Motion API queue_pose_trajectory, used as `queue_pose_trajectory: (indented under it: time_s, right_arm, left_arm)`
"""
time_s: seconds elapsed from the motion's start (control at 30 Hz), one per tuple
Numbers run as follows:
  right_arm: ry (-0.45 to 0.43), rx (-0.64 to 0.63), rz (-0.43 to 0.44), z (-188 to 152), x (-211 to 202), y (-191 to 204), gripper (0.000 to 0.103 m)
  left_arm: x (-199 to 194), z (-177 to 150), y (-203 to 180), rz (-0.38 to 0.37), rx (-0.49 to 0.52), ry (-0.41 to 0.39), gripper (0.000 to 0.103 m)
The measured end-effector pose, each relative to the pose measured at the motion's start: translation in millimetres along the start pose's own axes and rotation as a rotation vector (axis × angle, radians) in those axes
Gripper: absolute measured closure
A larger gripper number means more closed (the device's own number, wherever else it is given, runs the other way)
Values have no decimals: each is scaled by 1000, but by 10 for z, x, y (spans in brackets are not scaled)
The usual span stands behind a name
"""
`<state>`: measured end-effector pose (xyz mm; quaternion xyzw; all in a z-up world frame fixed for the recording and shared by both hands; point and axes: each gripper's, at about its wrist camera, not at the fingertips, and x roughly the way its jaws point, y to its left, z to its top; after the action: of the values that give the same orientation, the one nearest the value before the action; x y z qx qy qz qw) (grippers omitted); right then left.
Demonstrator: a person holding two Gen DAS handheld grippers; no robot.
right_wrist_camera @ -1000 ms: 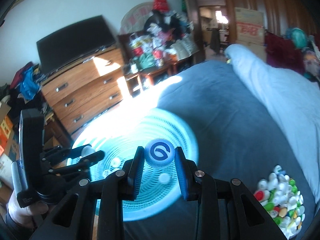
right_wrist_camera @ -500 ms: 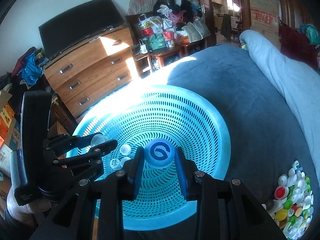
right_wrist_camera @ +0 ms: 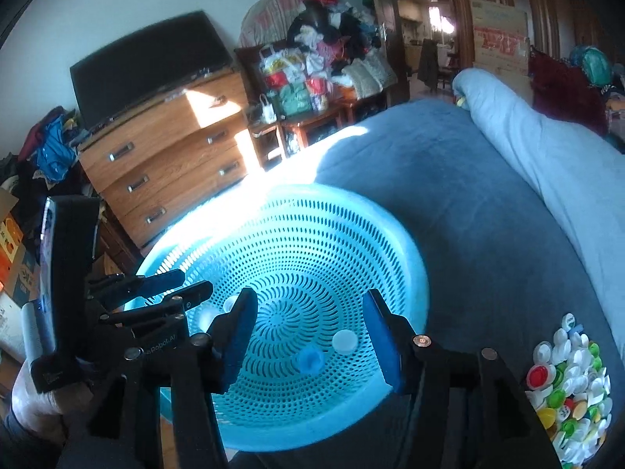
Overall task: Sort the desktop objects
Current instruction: 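Carry both caps over the blue basket and open both tools to drop them, then grasp a white cap with the left tool while the right tool grasps a green cap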
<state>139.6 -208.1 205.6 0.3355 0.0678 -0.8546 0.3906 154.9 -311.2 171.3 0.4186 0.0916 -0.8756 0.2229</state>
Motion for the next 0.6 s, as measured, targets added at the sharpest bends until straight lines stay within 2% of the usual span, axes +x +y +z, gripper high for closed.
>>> queue_pose_trajectory:
  time_s: [0.1, 0.13, 0.23, 0.33, 0.4, 0.5, 0.57, 0.6]
  right_arm:
    - [-63, 94, -28, -204, -358, -332, 42]
    - [-83, 141, -32, -284, -483, -462, 42]
    - [-149, 200, -126, -628, -945, -802, 42]
    - [-140, 231, -241, -1123, -1291, -1116, 40]
    - [-78, 236, -321, -1511, -1393, -1333, 41]
    - [15, 365, -350, -2106, -1455, -1716, 40]
    - [62, 436, -356, -2436, -1451, -1886, 40]
    - [85, 459, -354, -2571, -1428, -1940, 41]
  left_arm:
    - [-224, 33, -301, -57, 69, -69, 67]
    - [-297, 39, -458, -99, 100, -87, 66]
    - [-633, -26, -1026, -274, 221, -156, 66]
    - [-907, -281, -1603, -499, 352, -181, 58]
    - [-819, -496, -1894, -580, 408, -144, 58]
    - [-333, -815, -2295, -580, 514, -65, 58]
    - [91, -986, -2454, -583, 538, 41, 58]
    - [229, -1039, -2527, -595, 536, 63, 58]
